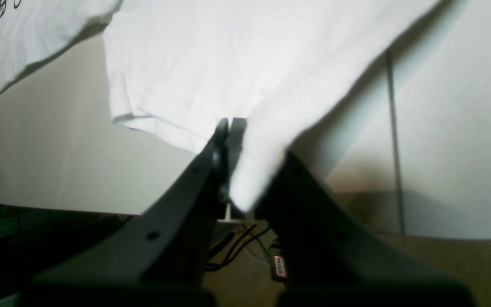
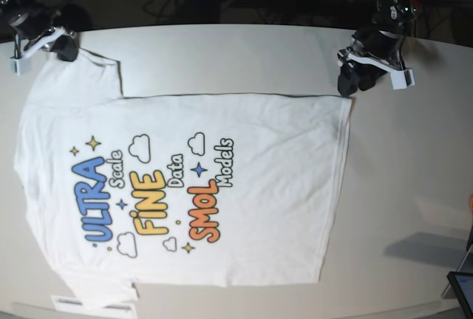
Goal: Fold the T-shirt properly
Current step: 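Pull the grasped shoulder edges apart to straighten the shirt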
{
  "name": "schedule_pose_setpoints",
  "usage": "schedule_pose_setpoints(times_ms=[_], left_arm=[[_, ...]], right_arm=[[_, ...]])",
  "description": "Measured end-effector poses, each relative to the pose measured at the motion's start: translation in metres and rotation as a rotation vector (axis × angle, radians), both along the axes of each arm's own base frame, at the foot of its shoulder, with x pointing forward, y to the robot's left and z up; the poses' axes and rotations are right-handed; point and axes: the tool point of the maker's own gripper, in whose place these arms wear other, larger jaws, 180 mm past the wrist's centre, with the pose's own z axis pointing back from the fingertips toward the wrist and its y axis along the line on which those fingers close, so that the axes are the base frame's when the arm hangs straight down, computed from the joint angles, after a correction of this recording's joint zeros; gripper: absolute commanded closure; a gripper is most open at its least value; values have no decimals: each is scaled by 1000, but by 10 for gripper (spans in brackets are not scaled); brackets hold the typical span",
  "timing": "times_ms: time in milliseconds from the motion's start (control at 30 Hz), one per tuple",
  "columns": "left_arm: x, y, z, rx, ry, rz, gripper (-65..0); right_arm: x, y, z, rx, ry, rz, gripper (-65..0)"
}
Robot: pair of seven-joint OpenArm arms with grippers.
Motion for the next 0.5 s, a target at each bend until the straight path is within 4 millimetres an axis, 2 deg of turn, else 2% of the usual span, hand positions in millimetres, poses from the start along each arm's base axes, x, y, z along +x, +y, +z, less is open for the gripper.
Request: schedule_pose_setpoints(times_ms=[233,500], left_arm=[[27,5,-5,-41,-51,48,-353],[39,1,-5,-66,-73,64,-351]], right_arm=[[0,0,0,2,-2,-1,0],[0,0,0,2,-2,-1,0]])
